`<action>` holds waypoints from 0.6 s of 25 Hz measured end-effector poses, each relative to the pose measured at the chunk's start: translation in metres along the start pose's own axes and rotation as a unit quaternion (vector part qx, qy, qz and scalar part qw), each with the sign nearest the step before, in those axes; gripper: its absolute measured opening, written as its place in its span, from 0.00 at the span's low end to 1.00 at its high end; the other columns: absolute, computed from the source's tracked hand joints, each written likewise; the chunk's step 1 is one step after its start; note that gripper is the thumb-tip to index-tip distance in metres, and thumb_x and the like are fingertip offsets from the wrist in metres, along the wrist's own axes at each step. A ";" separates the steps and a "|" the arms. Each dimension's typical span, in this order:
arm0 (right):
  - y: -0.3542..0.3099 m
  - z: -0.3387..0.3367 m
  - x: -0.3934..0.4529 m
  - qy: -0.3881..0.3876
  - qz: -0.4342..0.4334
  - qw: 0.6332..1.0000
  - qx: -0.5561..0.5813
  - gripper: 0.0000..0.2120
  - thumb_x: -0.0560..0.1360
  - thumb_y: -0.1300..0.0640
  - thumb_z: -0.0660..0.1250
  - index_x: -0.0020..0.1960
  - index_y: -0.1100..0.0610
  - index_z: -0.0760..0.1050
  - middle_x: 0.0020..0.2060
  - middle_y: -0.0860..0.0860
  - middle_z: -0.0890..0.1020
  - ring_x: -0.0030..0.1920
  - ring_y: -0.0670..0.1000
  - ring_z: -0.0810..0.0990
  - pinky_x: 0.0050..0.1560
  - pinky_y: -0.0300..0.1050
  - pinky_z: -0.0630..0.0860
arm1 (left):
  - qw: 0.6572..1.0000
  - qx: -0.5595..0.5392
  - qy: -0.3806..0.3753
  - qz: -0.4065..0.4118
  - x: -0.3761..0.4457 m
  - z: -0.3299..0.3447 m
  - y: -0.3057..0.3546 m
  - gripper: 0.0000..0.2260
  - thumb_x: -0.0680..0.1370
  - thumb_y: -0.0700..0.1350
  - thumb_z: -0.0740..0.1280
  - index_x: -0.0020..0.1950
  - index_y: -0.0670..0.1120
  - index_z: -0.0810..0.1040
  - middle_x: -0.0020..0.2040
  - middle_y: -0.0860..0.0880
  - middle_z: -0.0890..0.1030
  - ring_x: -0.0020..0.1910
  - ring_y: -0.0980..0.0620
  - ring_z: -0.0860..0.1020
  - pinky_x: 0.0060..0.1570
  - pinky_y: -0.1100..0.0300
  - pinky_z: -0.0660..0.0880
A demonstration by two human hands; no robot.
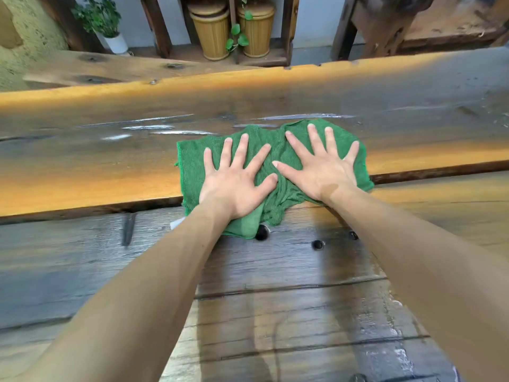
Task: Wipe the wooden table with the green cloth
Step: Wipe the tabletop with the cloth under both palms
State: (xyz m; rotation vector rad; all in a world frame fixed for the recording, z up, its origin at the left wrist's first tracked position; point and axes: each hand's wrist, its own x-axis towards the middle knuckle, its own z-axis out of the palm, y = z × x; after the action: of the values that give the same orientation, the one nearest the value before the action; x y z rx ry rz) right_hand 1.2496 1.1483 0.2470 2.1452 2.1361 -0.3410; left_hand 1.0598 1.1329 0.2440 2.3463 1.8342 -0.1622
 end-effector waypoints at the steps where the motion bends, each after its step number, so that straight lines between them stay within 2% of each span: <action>1: 0.000 0.003 -0.016 -0.006 -0.002 1.000 0.003 0.38 0.72 0.20 0.40 0.78 0.31 0.37 0.81 0.46 0.36 0.80 0.55 0.32 0.71 0.76 0.33 | 1.000 -0.001 -0.001 -0.003 -0.017 0.004 0.005 0.31 0.79 0.70 0.41 0.80 0.65 0.37 0.82 0.50 0.36 0.81 0.44 0.36 0.75 0.34 0.37; 7: 0.006 0.027 -0.130 -0.008 -0.020 1.000 -0.009 0.38 0.73 0.22 0.38 0.79 0.33 0.34 0.80 0.47 0.33 0.79 0.56 0.31 0.70 0.77 0.34 | 1.000 0.004 0.000 -0.004 -0.131 0.027 0.042 0.34 0.74 0.69 0.32 0.79 0.63 0.34 0.82 0.51 0.35 0.81 0.46 0.34 0.75 0.36 0.36; 13: 0.010 0.048 -0.234 -0.021 -0.034 0.999 -0.009 0.37 0.75 0.24 0.39 0.79 0.35 0.32 0.79 0.48 0.30 0.79 0.57 0.29 0.70 0.76 0.32 | 1.000 0.004 -0.018 0.004 -0.231 0.044 0.067 0.32 0.76 0.68 0.34 0.79 0.61 0.31 0.80 0.52 0.32 0.79 0.46 0.31 0.75 0.36 0.35; 15: 0.010 0.054 -0.266 -0.023 -0.037 0.999 -0.012 0.37 0.73 0.24 0.36 0.78 0.35 0.31 0.78 0.48 0.29 0.78 0.57 0.29 0.70 0.76 0.31 | 1.000 0.012 -0.017 0.006 -0.263 0.051 0.074 0.33 0.76 0.68 0.33 0.79 0.61 0.31 0.80 0.52 0.32 0.79 0.46 0.31 0.75 0.36 0.35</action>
State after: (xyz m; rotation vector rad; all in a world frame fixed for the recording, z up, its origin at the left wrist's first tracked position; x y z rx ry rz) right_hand 1.2562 0.8771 0.2535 2.0298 2.1861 -0.3666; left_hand 1.0689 0.8549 0.2458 2.3560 1.8124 -0.2222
